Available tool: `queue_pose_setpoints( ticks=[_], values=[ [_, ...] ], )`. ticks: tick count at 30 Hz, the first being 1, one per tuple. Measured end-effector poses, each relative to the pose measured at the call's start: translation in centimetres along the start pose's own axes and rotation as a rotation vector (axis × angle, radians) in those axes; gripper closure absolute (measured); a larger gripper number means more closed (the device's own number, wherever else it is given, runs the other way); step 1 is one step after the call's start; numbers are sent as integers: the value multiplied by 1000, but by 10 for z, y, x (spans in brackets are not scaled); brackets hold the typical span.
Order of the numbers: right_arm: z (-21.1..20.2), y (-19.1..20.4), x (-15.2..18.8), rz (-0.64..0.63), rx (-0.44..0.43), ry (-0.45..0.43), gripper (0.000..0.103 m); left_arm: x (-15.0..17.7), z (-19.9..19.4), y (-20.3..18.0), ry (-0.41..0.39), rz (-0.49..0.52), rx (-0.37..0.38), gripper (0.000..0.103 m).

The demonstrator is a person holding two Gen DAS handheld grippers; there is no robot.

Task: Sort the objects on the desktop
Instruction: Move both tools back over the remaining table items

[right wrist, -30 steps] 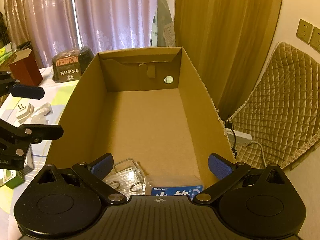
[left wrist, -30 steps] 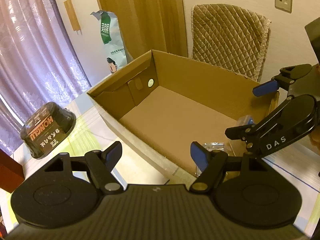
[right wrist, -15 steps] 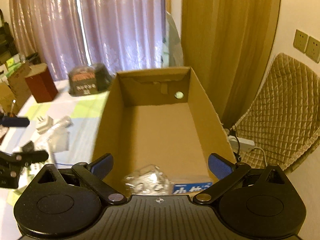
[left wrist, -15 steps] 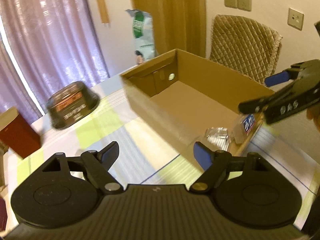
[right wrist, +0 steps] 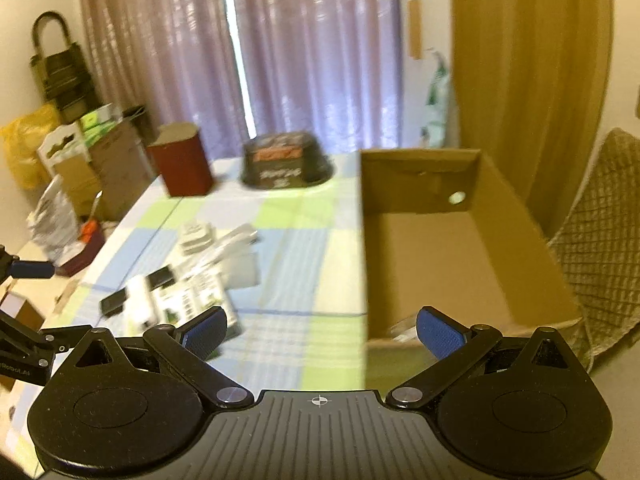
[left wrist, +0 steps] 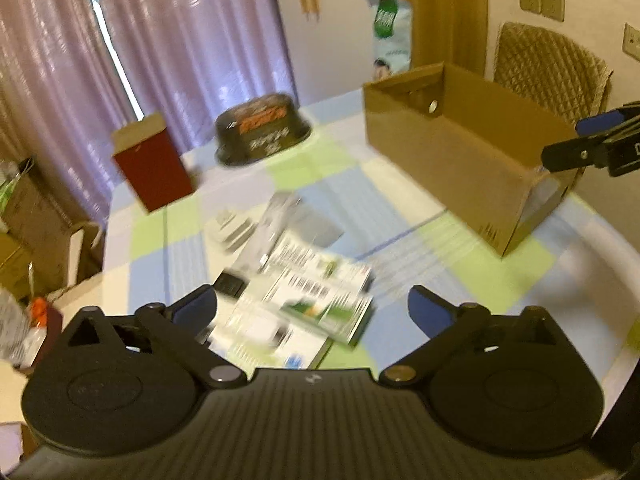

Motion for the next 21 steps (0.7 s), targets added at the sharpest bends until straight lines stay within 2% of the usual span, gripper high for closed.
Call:
queue_pose_setpoints(
  ticks=[5, 14, 21],
  values=[
    [14, 31, 17, -19, -40, 45, 0, 32, -6, 22, 37, -3, -23, 1],
    [44, 72, 37, -93, -83, 101, 0, 59, 7, 45, 70, -49, -30, 1],
    [75, 88, 51, -149, -106, 138, 0, 77, 40, 50, 120, -177, -44, 1]
  ],
)
Point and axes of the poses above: each gripper's, at about its wrist camera, not at the fingertips, and z roughly the way its jaws point, y to its left, x to its underside, the point moved 7 cm from there along z, roughly the way its jaws point, and after that the axes turned 4 degrees about -z, right-handed, at the moved point
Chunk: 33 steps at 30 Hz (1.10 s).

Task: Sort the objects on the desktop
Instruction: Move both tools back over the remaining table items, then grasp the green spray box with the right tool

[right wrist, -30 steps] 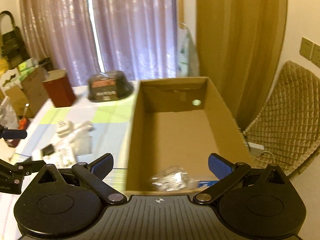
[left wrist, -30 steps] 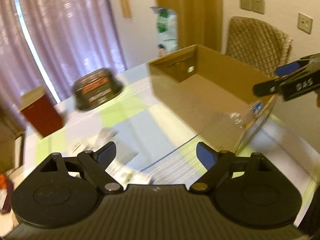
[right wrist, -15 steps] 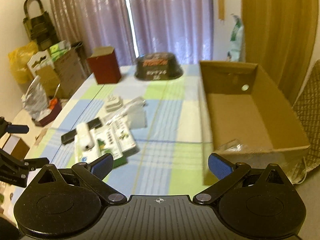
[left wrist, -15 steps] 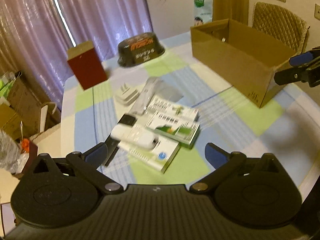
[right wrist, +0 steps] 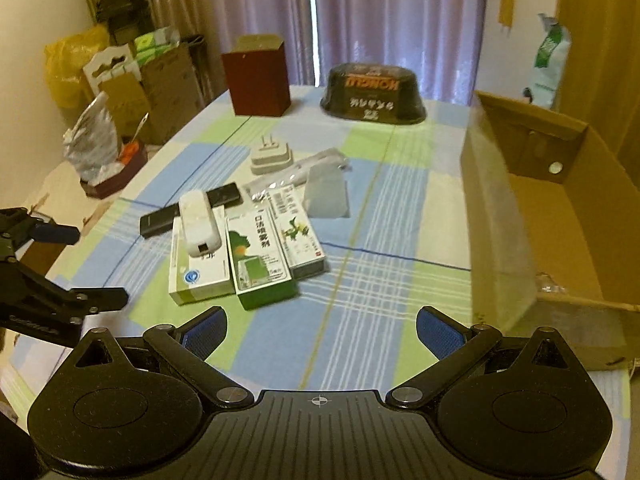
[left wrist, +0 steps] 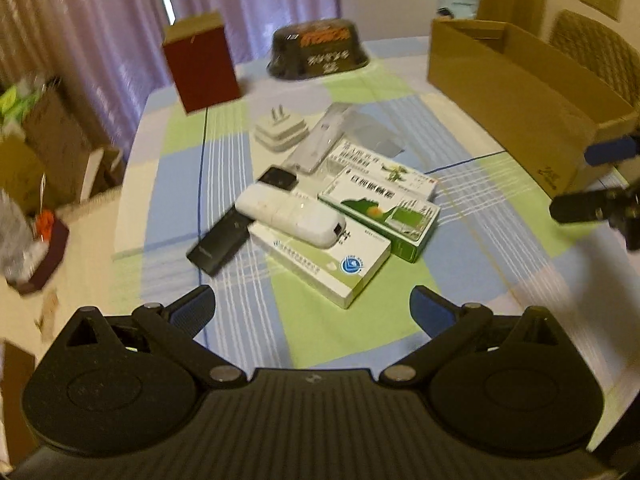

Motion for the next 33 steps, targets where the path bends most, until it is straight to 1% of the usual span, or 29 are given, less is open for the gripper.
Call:
queue_pose_setpoints(
  ticks=[4, 10, 15, 19, 21, 29, 31, 33],
  values=[
    [17, 4, 4, -33, -9, 22, 0, 2, 22, -3, 19, -59, 4, 1],
    [40, 6, 9, -78, -25, 45, 0, -4, 52, -2, 28, -164, -3, 3],
    [58, 1, 13, -85, -22, 63, 0, -10, 77, -4, 33, -225, 3, 6],
    [68, -4, 16, -79, -24, 71, 0, -14, 92, -7, 32, -266, 24, 8],
    [72, -7, 16, -74, -25, 75, 0, -16, 99, -9, 32, -276, 29, 8],
    [81, -12, 17, -65, -31, 76, 0, -11, 115, -9, 42, -263, 5, 7],
    [83, -11, 16, -65, -35, 74, 0, -8, 115, -7, 49, -256, 7, 13],
    [85, -9, 14, -69, -43, 71, 0, -6, 113, -4, 55, -252, 12, 17]
  ],
)
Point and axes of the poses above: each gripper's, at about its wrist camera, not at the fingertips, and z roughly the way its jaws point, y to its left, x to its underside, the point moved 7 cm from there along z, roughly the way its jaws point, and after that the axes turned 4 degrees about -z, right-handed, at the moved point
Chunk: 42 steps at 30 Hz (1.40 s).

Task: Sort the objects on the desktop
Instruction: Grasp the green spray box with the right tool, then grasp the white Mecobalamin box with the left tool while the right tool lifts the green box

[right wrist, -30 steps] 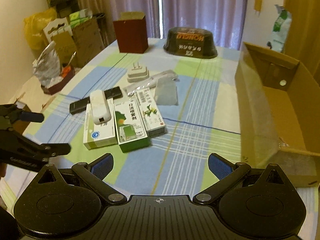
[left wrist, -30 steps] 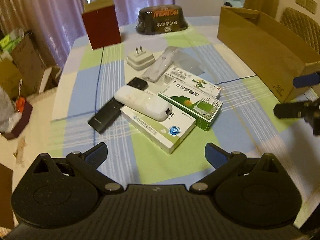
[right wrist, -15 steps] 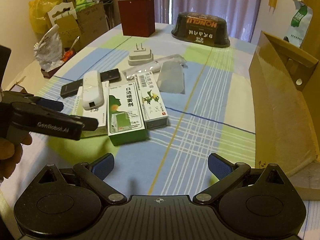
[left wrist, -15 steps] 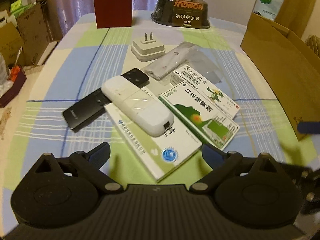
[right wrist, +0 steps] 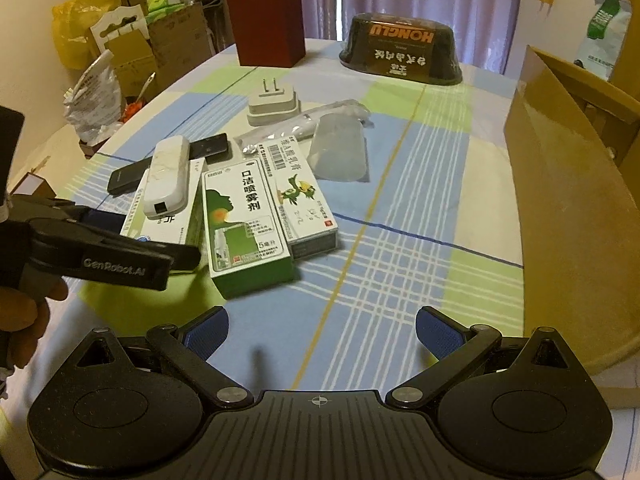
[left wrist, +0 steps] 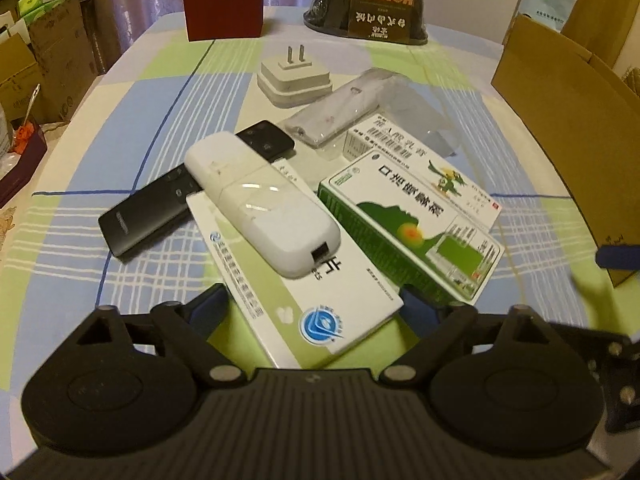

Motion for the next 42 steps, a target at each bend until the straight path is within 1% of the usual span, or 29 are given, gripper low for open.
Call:
queue_pose_setpoints(
  ticks=[4, 7, 10, 18, 20, 24, 25, 26, 27, 33, 36, 40, 42],
  values=[
    [5, 8, -6, -26, -23, -14, 0, 3, -8, 9, 12, 32, -7, 25],
    [12, 16, -12, -51, -40, -23, 0, 5, -12, 16, 19, 60, -9, 28],
    [23, 24, -16, -69, -57, -28, 0, 7, -16, 22, 26, 84, -5, 29],
    [49, 39, -19, -129, -74, -4, 1, 11, -20, 29, 64, 141, 29, 30],
    [53, 41, -19, -139, -81, 4, 18, 12, -22, 31, 72, 157, 39, 30],
    [58, 43, -20, -137, -89, 17, 20, 17, -26, 32, 80, 179, 59, 30],
    [58, 43, -20, -136, -91, 20, 35, 19, -27, 32, 84, 187, 63, 30],
    [58, 43, -20, -135, -93, 24, 45, 21, -28, 32, 86, 195, 67, 30],
    [55, 43, -19, -131, -91, 28, 48, 22, -29, 31, 88, 202, 74, 30],
    [36, 36, -3, -106, -63, 59, 48, 33, -41, 17, 98, 259, 125, 30],
    [18, 26, 18, -86, -31, 83, 48, 45, -47, 3, 108, 314, 166, 30],
    [-8, 11, 54, -44, 7, 120, 48, 69, -58, -21, 128, 402, 229, 30],
    [-19, 5, 68, -25, 25, 129, 48, 81, -63, -31, 135, 440, 247, 30]
  ],
)
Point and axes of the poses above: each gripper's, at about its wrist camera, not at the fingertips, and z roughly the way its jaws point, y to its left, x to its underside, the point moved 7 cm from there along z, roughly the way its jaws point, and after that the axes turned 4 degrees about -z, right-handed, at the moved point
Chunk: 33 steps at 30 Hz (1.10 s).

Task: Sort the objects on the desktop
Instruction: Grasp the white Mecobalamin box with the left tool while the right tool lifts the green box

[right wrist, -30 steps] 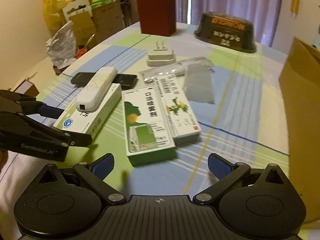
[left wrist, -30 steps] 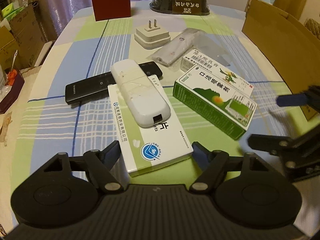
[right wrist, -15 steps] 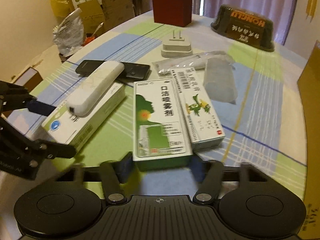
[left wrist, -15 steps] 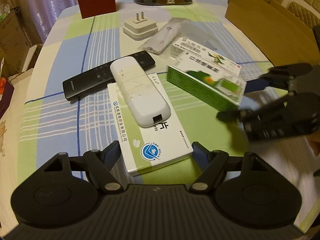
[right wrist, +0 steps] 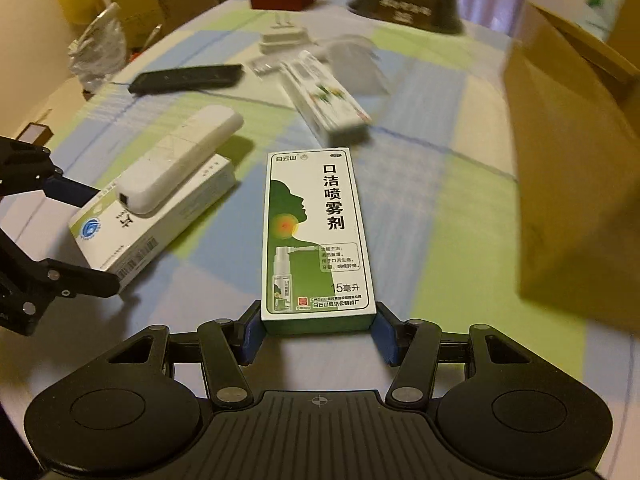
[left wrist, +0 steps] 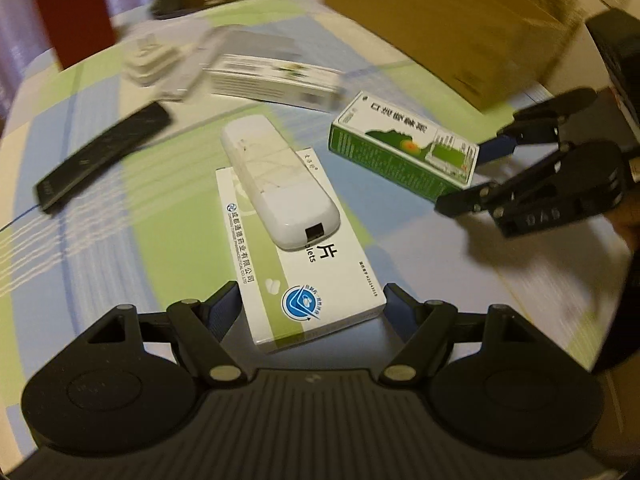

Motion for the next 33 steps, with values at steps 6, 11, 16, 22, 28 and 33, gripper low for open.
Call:
queue_pose_setpoints(
  ticks=[6, 11, 16, 22, 28, 33],
  values=[
    [-14, -4, 15, 32, 24, -6, 39, 8, 1, -14, 9, -12, -32, 25],
    [-14, -2, 6, 34, 18, -42, 17, 0, 4, -8, -27, -93, -73, 23],
    [-2, -9, -2, 43, 25, -34, 17, -8, 15, -2, -22, -134, -89, 25],
    [3, -16, -4, 51, 24, -22, 43, -15, 17, 2, 11, -116, -92, 35],
    [-1, -20, -12, 78, 17, -19, 48, -49, 8, 10, 1, -116, -116, 36],
    [-11, -19, -8, 86, 7, -23, 48, -28, -5, 3, 50, -102, -114, 36]
  ],
)
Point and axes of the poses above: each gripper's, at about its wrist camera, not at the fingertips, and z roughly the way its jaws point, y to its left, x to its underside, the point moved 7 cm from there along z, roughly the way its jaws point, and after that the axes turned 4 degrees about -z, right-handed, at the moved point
